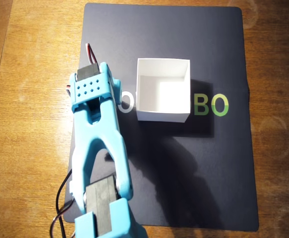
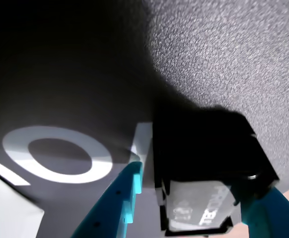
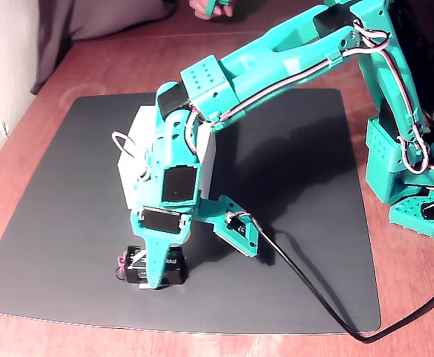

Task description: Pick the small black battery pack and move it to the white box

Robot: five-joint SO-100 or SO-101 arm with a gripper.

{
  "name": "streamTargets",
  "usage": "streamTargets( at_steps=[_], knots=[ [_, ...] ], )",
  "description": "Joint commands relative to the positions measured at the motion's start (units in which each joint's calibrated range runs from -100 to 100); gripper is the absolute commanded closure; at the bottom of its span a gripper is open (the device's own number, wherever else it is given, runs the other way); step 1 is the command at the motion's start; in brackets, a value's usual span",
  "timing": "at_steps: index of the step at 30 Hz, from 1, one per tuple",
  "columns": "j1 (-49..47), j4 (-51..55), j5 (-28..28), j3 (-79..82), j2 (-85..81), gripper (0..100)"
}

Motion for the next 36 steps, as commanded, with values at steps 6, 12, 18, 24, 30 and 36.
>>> streamTargets(
  at_steps=[6, 12, 18, 24, 30, 36],
  knots=[
    [-0.3, -0.2, 0.1, -0.9, -0.2, 88],
    [-0.3, -0.1, 0.2, -0.8, -0.3, 88],
    [-0.1, 0.0, 0.2, -1.0, -0.4, 88],
    [-1.1, 0.0, 0.2, -1.2, -4.4, 90],
    [-1.8, 0.0, 0.2, -1.3, -8.2, 90],
    [-1.8, -0.1, 0.2, -1.3, -13.5, 90]
  ],
)
